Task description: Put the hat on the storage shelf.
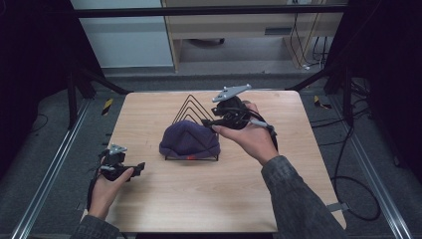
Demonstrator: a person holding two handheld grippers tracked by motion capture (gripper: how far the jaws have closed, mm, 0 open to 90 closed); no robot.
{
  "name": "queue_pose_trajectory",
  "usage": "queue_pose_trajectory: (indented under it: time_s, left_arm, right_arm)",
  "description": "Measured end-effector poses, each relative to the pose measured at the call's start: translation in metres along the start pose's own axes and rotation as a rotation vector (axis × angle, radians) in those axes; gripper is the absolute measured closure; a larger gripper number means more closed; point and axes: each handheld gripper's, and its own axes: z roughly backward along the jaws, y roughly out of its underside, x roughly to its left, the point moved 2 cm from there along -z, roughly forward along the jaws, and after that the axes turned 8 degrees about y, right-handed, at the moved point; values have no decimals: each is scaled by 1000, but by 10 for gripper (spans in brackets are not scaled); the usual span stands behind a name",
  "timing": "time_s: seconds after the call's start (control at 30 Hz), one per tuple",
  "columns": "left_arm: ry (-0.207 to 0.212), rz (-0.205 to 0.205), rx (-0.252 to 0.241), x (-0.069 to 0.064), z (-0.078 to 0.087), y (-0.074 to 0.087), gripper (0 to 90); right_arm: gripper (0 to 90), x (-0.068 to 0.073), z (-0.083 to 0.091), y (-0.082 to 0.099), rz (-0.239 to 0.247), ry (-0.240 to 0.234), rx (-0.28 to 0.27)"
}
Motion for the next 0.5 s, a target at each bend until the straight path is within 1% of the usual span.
queue_pose_trajectory:
  time_s: [0.1, 0.2, 0.27, 0.37, 0.43, 0.5]
  left_arm:
    - [5, 3, 20, -2, -4, 2, 106]
    - [13, -15, 43, -4, -8, 3, 93]
    - [19, -26, 60, -5, -9, 5, 80]
    - [33, -12, 68, -4, -11, 7, 73]
    - [32, -12, 76, -3, -12, 7, 71]
    - [34, -8, 76, -4, -14, 8, 68]
  right_arm:
    - [409, -5, 11, 6, -1, 26, -6]
    - [359, -12, 23, 14, -26, 63, -21]
    - [316, -17, 30, 22, -46, 82, -16]
    - [270, -22, 39, 32, -60, 107, -18]
    - [233, -26, 46, 40, -85, 119, -13]
    - [208, -30, 51, 49, -99, 130, -8]
